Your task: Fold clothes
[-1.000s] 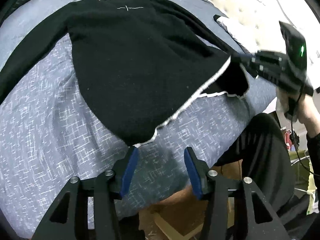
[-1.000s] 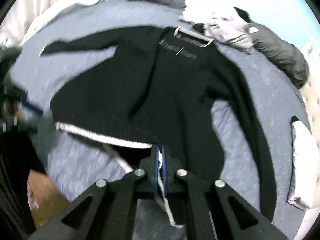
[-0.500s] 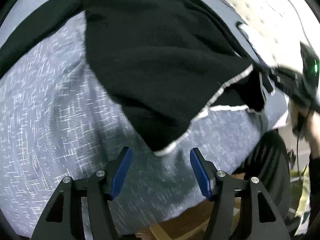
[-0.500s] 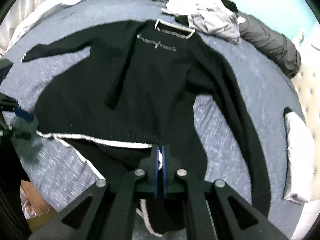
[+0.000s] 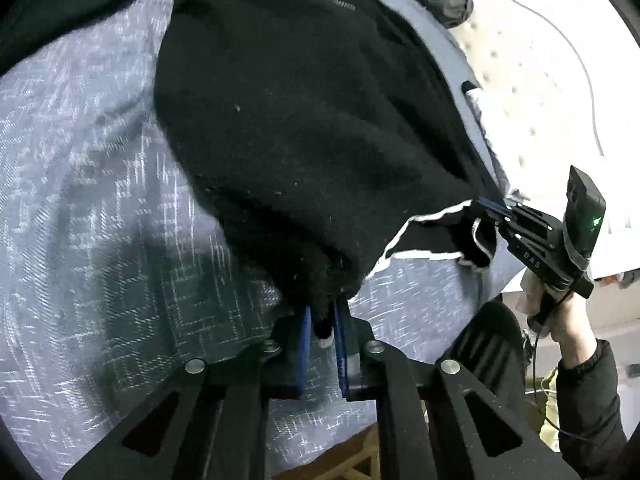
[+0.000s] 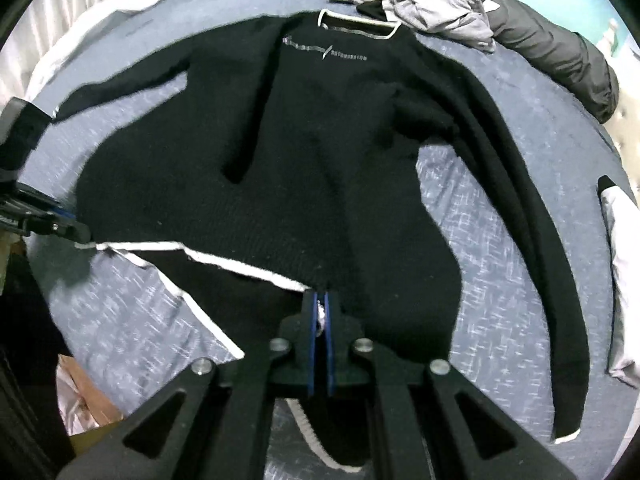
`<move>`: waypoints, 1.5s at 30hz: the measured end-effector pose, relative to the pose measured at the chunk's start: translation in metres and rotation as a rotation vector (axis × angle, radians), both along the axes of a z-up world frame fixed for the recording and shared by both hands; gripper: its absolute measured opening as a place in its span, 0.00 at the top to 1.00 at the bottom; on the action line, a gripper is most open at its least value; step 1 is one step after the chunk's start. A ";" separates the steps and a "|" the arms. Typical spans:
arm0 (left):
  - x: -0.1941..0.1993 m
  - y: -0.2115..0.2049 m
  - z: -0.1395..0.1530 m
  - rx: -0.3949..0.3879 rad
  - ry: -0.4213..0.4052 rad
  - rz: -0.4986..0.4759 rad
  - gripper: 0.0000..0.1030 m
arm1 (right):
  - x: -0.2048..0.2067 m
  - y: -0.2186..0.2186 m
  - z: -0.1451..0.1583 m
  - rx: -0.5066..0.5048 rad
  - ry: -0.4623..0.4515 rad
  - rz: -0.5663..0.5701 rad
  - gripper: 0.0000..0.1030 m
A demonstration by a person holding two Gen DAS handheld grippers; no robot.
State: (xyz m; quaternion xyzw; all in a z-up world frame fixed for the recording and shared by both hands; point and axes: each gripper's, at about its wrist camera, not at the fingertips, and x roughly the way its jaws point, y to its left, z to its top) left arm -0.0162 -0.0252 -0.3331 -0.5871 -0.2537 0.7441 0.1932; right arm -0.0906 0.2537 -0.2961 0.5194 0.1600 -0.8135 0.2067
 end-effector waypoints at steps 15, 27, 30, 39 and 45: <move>-0.006 -0.011 0.039 -0.006 0.081 -0.007 0.90 | 0.009 0.116 -0.007 -0.292 -0.269 -0.353 0.62; 0.004 -0.027 0.078 -0.063 0.134 0.007 0.92 | 0.023 0.090 -0.016 -0.364 -0.317 -0.271 0.96; 0.017 -0.036 0.102 -0.079 0.167 -0.004 0.92 | 0.032 0.091 0.021 -0.372 -0.273 -0.216 0.97; 0.075 -0.065 0.153 -0.110 0.230 -0.017 0.93 | 0.072 0.100 0.088 -0.375 -0.248 -0.118 0.97; 0.083 -0.060 0.090 -0.146 0.086 -0.031 0.93 | 0.082 0.086 0.034 -0.221 -0.288 -0.117 0.97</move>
